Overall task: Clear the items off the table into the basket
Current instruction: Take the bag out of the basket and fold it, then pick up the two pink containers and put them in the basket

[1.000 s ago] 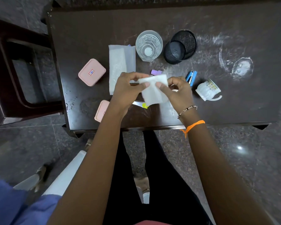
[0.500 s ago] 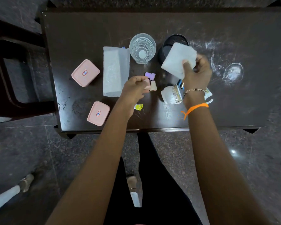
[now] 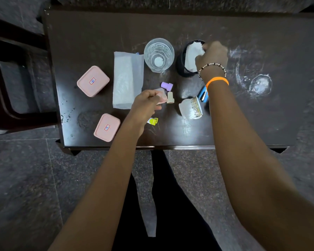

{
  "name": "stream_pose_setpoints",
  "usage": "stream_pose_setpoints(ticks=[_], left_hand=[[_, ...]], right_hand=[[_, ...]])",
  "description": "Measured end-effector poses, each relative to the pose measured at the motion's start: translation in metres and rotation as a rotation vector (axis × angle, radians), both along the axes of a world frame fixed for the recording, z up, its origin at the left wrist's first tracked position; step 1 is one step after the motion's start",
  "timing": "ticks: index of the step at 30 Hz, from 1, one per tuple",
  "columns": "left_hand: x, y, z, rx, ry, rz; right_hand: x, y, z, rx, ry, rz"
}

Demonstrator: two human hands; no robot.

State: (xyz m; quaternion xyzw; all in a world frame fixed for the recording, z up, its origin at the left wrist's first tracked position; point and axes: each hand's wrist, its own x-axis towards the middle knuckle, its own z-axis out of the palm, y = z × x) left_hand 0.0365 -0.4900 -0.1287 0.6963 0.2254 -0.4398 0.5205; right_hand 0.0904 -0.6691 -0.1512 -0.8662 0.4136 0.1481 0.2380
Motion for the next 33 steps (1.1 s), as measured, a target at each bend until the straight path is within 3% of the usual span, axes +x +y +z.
stream_pose_setpoints(ticks=[6, 13, 16, 20, 22, 24, 28, 30, 33], left_hand=[[-0.006, 0.006, -0.005, 0.016, 0.004, 0.009], [-0.019, 0.032, -0.013, 0.033, -0.002, 0.057], [-0.03, 0.051, -0.019, 0.1, -0.016, 0.132], [-0.046, 0.082, -0.03, 0.3, -0.051, 0.261], [-0.051, 0.1, -0.038, 0.396, 0.03, 0.407], [-0.057, 0.117, -0.044, 0.424, 0.235, 0.61], [-0.071, 0.136, -0.049, 0.09, 0.664, 0.912], [-0.074, 0.143, -0.057, 0.009, 0.691, 0.972], [-0.069, 0.153, -0.073, 0.048, 0.604, 0.994]], right_hand=[[-0.002, 0.004, -0.01, 0.046, 0.07, 0.108], [-0.035, 0.017, 0.003, 0.025, -0.096, 0.048], [-0.064, 0.046, 0.009, 0.09, -0.107, 0.088], [-0.093, 0.098, 0.002, 0.335, -0.092, 0.146], [-0.096, 0.125, -0.004, 0.397, -0.071, 0.218], [-0.09, 0.151, -0.01, 0.441, -0.07, 0.285], [-0.055, 0.193, -0.025, 0.437, -0.102, 0.375], [-0.032, 0.211, -0.032, 0.402, -0.12, 0.399], [0.0, 0.23, -0.046, 0.295, -0.053, 0.441]])
